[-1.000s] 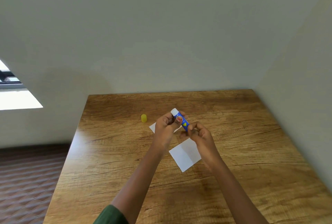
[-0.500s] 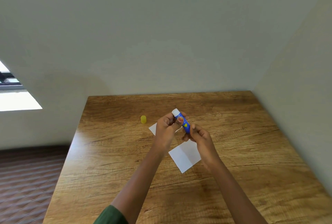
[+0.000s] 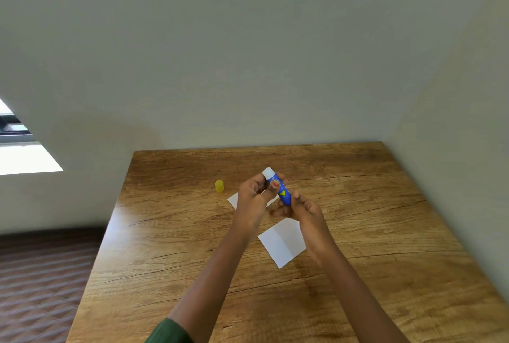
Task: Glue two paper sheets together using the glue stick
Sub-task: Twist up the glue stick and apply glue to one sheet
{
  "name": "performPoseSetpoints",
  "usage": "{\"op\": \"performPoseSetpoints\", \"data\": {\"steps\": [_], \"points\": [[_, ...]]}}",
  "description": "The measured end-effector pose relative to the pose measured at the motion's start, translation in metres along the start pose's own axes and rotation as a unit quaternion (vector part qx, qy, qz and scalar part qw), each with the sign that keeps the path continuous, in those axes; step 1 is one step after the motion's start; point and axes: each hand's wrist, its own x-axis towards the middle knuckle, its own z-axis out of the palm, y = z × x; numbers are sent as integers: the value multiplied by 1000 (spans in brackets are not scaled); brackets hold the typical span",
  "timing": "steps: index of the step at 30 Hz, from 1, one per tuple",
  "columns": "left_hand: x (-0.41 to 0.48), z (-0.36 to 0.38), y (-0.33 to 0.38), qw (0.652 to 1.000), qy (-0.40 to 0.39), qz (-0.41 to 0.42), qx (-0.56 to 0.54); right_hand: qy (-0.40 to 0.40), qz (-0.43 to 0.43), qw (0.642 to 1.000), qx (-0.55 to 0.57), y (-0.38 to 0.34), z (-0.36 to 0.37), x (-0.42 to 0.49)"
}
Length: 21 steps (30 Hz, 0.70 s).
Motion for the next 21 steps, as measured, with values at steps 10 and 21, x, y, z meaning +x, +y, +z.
{"op": "performPoseSetpoints", "data": {"steps": [10, 21], "points": [[0, 2, 3, 1000, -8, -3, -12, -23, -42, 999, -1, -2, -2, -4], [1, -1, 0, 1000, -7, 5, 0, -19, -34, 999, -9, -1, -2, -4]]}}
